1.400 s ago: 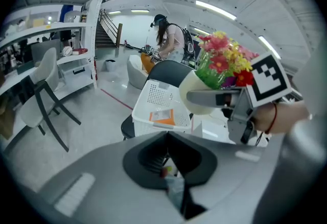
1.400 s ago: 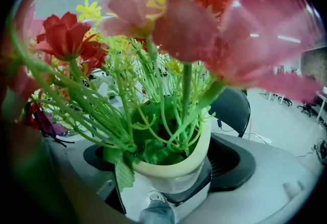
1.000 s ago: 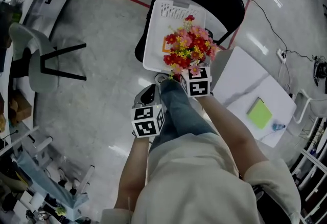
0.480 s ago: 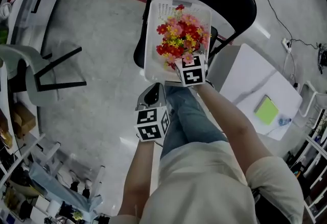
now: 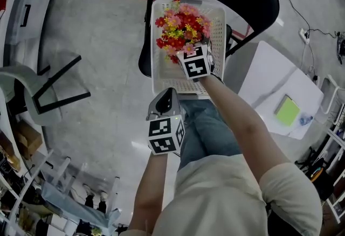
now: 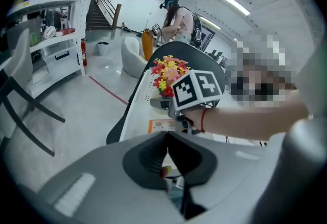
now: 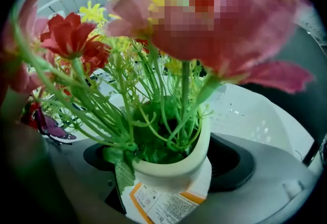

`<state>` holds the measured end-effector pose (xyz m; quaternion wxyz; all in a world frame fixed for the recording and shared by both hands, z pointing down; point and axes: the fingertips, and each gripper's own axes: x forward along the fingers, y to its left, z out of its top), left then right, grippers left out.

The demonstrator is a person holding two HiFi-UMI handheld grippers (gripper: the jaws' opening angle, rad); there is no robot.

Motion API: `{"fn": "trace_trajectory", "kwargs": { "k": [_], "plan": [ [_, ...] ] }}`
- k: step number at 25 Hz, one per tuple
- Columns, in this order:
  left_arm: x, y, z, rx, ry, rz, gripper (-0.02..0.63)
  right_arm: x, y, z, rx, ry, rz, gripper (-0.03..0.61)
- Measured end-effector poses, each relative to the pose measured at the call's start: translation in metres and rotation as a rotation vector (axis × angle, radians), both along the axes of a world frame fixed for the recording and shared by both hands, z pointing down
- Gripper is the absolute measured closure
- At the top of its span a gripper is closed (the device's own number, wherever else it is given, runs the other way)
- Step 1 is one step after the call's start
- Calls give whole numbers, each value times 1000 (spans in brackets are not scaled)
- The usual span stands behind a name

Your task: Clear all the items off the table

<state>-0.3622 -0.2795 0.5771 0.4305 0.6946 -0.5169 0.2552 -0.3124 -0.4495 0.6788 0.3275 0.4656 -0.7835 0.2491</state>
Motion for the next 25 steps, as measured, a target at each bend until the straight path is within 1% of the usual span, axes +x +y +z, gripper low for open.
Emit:
{"fn": "trace_trajectory", "kwargs": {
  "k": [3,7,17,21,25],
  "plan": [
    [-1,-7,7,-15,-7,7,604,-2,-8,19,-20,26,-12,52],
    [-1,-19,11,-26,15,-2,604,-6,-14,39,-47,58,-42,52],
    [6,-35,19,-43,45,5,604,-17,-20,76,-113,74,-122,52],
    [8,-34,23,-59,52,-2,604,-16,-22,92,-143,90,-131,52],
    [9,-33,25,-66,58,-5,604,-13,-19,107,-181,80,-124,52]
  ]
}}
